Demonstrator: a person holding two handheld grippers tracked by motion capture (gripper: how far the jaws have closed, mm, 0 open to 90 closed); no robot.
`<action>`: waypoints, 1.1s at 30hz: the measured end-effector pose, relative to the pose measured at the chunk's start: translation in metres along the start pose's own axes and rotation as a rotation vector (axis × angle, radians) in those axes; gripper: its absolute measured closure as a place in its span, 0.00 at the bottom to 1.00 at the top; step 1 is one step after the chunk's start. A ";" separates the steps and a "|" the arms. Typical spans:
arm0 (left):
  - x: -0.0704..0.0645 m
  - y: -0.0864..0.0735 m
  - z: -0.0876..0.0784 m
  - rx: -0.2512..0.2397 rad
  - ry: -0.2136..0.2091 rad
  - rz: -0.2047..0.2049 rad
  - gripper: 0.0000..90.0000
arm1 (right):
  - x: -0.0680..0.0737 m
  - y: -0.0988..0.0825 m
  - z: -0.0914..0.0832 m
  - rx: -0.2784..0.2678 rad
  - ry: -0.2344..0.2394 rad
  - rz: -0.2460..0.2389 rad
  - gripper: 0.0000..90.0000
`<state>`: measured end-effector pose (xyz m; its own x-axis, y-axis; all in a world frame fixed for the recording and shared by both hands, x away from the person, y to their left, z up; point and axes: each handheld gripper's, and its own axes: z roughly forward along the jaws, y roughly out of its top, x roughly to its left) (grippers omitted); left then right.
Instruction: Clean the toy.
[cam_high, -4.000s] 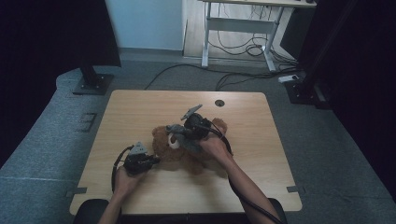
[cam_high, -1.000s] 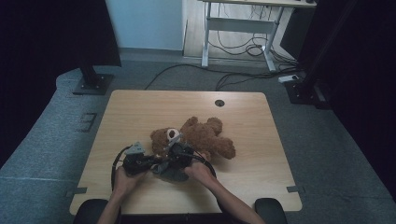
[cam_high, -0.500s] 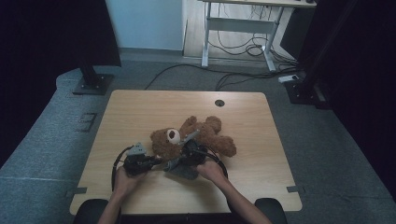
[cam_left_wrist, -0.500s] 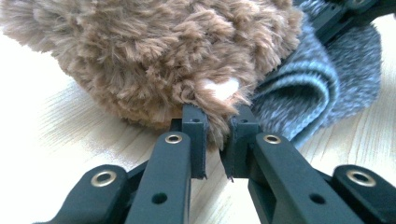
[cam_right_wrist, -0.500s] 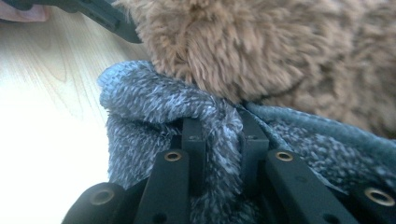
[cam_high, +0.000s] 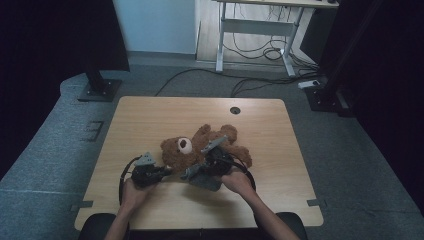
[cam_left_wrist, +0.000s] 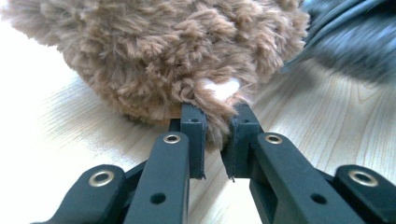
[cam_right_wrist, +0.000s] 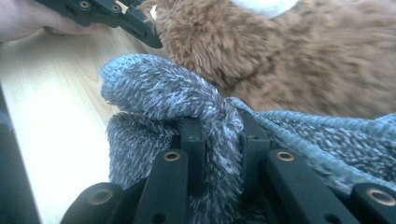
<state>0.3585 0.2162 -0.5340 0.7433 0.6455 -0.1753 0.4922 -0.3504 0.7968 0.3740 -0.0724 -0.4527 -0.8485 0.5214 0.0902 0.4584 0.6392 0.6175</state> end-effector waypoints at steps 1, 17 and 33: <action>0.000 0.000 0.000 0.000 0.001 -0.001 0.88 | -0.001 -0.001 -0.005 -0.002 -0.004 0.001 0.85; 0.002 0.000 0.000 -0.001 0.007 -0.006 0.87 | -0.028 -0.044 -0.106 -0.067 -0.146 0.089 0.84; 0.004 0.000 -0.002 0.004 0.024 -0.012 0.87 | -0.076 -0.113 -0.139 -0.052 -0.392 0.263 0.84</action>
<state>0.3602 0.2199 -0.5337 0.7261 0.6660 -0.1707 0.5028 -0.3450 0.7926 0.3499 -0.2633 -0.4208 -0.5370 0.8423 -0.0468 0.6222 0.4329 0.6523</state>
